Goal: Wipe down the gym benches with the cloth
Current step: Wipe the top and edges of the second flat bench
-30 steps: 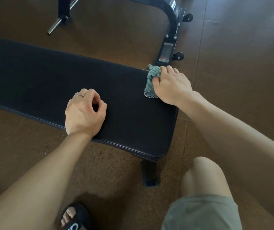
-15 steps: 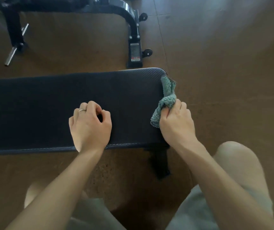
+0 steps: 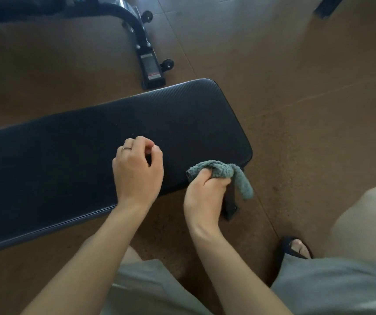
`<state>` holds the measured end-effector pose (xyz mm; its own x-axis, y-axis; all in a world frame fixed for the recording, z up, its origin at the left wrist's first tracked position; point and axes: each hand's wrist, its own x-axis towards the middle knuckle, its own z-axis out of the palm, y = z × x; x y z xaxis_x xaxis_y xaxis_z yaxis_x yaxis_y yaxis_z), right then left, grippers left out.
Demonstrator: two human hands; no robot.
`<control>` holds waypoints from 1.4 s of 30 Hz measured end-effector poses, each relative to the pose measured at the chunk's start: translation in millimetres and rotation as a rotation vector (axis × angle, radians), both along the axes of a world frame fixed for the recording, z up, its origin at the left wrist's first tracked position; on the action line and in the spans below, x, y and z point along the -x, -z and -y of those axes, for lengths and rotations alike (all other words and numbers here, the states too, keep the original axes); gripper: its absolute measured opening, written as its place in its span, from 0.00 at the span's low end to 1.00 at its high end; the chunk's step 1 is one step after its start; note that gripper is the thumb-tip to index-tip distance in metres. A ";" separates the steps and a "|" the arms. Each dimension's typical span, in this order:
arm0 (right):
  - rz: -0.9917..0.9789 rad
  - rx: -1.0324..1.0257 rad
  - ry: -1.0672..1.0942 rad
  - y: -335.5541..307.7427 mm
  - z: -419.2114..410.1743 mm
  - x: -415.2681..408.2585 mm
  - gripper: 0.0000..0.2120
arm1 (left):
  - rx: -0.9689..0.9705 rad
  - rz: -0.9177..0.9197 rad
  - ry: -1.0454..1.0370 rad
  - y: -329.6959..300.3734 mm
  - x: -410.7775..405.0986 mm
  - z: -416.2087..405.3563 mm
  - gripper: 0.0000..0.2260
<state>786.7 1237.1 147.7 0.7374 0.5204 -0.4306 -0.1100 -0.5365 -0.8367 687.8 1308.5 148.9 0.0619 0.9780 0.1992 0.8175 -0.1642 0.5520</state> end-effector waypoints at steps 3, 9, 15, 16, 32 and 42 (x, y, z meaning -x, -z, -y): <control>0.013 0.053 -0.042 1.0 -1.5 21.7 0.25 | -0.097 -0.101 0.094 -9.4 48.2 -3.3 0.06; 0.155 0.141 -0.046 4.4 0.6 3.0 0.28 | -0.017 -0.168 0.087 3.8 94.3 -14.7 0.03; 0.360 0.216 0.080 10.1 -17.8 -10.3 0.28 | 0.005 -0.152 0.073 8.0 95.7 -11.8 0.03; 0.394 0.219 0.101 12.8 -17.5 -8.9 0.27 | -0.002 -0.139 0.067 8.6 96.1 -11.3 0.03; 0.880 0.318 -0.344 27.0 5.0 49.2 0.33 | -0.042 -0.147 0.049 11.7 93.8 -8.4 0.06; 0.996 0.268 -1.037 7.5 -35.5 28.6 0.35 | -0.033 -0.145 0.041 12.4 94.2 -8.8 0.04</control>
<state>758.2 1272.5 140.2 0.1340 0.9803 -0.1450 0.9668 -0.1614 -0.1979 593.6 1317.3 136.4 0.1317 0.9672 0.2174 0.8806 -0.2149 0.4223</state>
